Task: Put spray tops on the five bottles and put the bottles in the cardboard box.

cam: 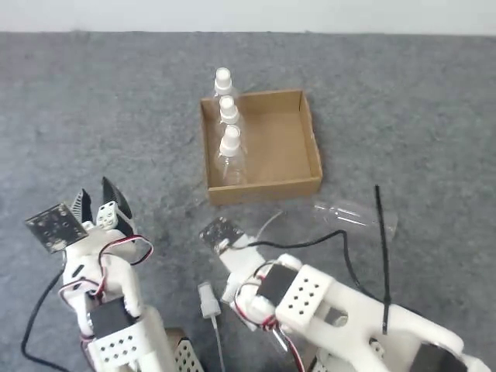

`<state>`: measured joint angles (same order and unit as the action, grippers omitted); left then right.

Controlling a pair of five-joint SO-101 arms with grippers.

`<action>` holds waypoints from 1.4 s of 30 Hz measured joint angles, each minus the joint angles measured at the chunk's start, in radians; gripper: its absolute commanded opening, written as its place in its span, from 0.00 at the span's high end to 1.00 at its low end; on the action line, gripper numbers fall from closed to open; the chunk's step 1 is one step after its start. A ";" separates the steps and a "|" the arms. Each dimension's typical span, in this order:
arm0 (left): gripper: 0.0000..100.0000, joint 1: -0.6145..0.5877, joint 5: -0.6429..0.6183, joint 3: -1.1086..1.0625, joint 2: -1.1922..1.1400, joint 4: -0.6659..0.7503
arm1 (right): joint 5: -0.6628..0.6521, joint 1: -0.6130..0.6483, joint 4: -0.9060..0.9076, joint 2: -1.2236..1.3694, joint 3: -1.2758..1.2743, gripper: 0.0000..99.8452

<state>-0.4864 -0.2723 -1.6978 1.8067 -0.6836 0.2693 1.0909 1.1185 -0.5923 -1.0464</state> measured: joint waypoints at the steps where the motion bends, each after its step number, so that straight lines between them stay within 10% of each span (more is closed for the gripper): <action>1: 0.86 0.000 0.000 0.000 0.000 0.000 | 0.000 -0.017 0.000 0.000 0.006 0.99; 28: 0.86 0.000 0.000 0.000 0.000 0.000 | -0.557 -0.230 -0.087 0.000 0.124 0.99; 42: 0.86 0.000 0.000 0.000 0.000 0.000 | -0.486 -0.232 -0.092 0.000 0.124 0.83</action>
<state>-0.4864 -0.2723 -1.6978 1.8067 -0.6836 -0.2171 0.8592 1.0265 -0.5923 -0.9221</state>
